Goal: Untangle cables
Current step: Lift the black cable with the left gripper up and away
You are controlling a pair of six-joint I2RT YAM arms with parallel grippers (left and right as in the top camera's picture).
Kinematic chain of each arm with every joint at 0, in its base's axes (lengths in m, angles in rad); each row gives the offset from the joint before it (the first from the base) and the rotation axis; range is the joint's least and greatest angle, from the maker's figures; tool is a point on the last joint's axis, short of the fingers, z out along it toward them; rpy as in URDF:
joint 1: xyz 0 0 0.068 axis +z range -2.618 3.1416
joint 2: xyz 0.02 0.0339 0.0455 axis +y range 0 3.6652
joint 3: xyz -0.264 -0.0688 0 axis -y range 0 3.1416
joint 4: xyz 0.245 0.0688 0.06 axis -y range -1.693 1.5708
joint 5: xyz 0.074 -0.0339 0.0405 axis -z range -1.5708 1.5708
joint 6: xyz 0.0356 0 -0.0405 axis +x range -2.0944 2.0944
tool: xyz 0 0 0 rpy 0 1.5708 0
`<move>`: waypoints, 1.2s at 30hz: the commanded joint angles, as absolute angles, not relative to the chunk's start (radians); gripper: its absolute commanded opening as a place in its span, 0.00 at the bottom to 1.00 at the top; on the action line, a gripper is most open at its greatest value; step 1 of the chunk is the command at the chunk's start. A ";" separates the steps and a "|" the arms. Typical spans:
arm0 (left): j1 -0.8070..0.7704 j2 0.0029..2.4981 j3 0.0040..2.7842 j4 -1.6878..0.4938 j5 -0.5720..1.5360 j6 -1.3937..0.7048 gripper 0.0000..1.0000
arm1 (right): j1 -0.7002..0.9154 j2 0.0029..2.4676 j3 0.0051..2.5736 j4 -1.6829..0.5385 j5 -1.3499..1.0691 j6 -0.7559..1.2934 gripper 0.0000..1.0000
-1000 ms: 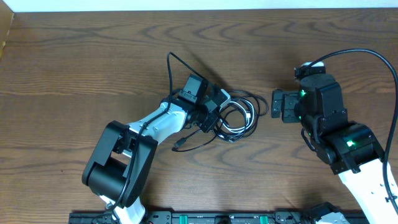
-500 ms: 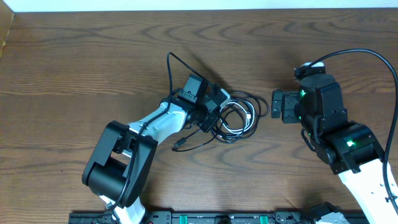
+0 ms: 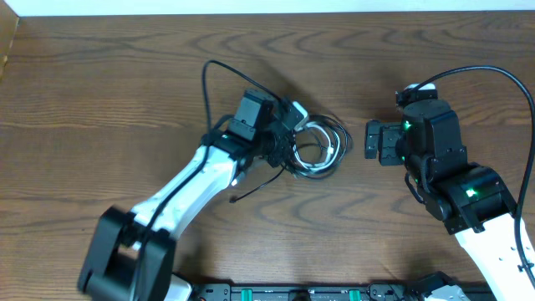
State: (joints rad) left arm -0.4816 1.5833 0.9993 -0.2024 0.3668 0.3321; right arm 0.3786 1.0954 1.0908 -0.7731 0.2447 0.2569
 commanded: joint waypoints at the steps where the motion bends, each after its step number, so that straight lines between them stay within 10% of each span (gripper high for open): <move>1: -0.484 1.497 1.019 -0.197 0.346 0.316 0.08 | 0.372 1.091 1.087 -0.770 0.263 0.273 0.99; 36: -0.483 0.946 1.074 0.210 0.073 0.320 0.07 | 0.372 1.124 1.084 -0.780 0.257 0.273 0.99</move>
State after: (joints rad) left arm -0.4816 0.9947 1.0321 0.1757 0.1551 0.3176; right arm 0.3786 1.1213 1.0889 -0.7815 0.2436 0.2569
